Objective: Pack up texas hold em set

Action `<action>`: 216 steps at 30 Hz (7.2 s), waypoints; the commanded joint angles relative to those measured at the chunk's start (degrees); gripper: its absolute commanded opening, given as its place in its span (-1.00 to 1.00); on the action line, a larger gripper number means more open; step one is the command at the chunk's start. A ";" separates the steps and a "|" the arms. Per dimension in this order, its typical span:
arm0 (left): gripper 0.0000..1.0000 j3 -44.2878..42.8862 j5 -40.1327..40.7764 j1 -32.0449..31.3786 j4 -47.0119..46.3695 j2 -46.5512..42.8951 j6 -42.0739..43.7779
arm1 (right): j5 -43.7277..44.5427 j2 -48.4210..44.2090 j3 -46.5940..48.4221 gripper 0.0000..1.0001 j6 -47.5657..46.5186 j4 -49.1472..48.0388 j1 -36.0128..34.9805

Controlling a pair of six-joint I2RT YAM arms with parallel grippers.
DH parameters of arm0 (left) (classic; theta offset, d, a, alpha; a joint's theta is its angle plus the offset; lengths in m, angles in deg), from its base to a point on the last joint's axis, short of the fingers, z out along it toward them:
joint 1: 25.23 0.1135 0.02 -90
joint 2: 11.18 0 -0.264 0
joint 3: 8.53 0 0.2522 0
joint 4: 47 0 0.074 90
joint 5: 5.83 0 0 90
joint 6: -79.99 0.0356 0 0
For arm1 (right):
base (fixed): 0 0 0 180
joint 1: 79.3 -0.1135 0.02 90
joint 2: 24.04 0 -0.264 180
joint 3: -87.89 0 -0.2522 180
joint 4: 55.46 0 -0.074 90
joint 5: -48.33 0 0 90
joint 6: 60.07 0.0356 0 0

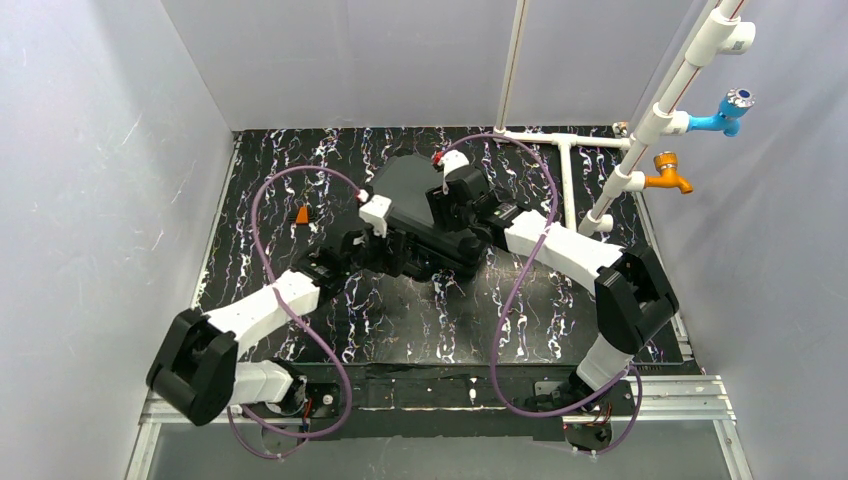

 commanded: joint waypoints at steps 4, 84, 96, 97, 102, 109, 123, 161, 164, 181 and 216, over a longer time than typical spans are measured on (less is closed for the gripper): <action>0.42 -1.60 1.45 -4.56 -13.04 10.08 3.48 | -1.68 -2.72 -2.03 0.36 1.27 -2.71 0.52; 0.05 21.05 19.83 -9.12 -11.40 -15.78 -14.34 | -13.13 6.12 5.27 -0.45 2.84 -1.27 0.62; -0.20 22.27 19.04 -9.12 -10.87 -13.12 -15.86 | -13.78 7.84 3.10 -0.46 4.39 -1.35 0.62; -0.21 22.04 18.98 -9.12 -10.85 -12.64 -15.90 | -13.30 7.79 2.13 -0.46 4.88 -1.43 0.63; -0.28 20.92 18.76 -9.12 -10.93 -10.31 -15.99 | -11.95 7.72 -4.17 -0.46 7.24 -3.41 0.62; -0.39 18.67 19.37 -9.14 -11.67 -6.01 -16.34 | -9.37 7.62 -9.21 -0.46 8.37 -3.49 0.64; -0.90 13.60 19.60 -9.12 -15.50 4.10 -16.38 | -8.94 6.54 -12.56 -0.45 9.49 -4.31 0.62; -1.00 6.57 18.49 -7.89 -23.59 18.51 -14.45 | -10.80 6.98 -13.00 -0.45 9.80 -6.02 0.62; -1.00 5.89 18.58 -7.80 -23.61 18.43 -13.88 | -10.81 6.98 -13.06 -0.45 9.80 -6.11 0.62; -1.00 2.34 15.54 -7.28 -23.38 17.15 -10.04 | -11.11 6.98 -13.32 -0.46 9.71 -6.11 0.62; -1.00 -0.67 15.41 -7.27 -21.77 15.99 -8.34 | -11.86 7.74 -12.97 -0.46 9.71 -5.84 0.62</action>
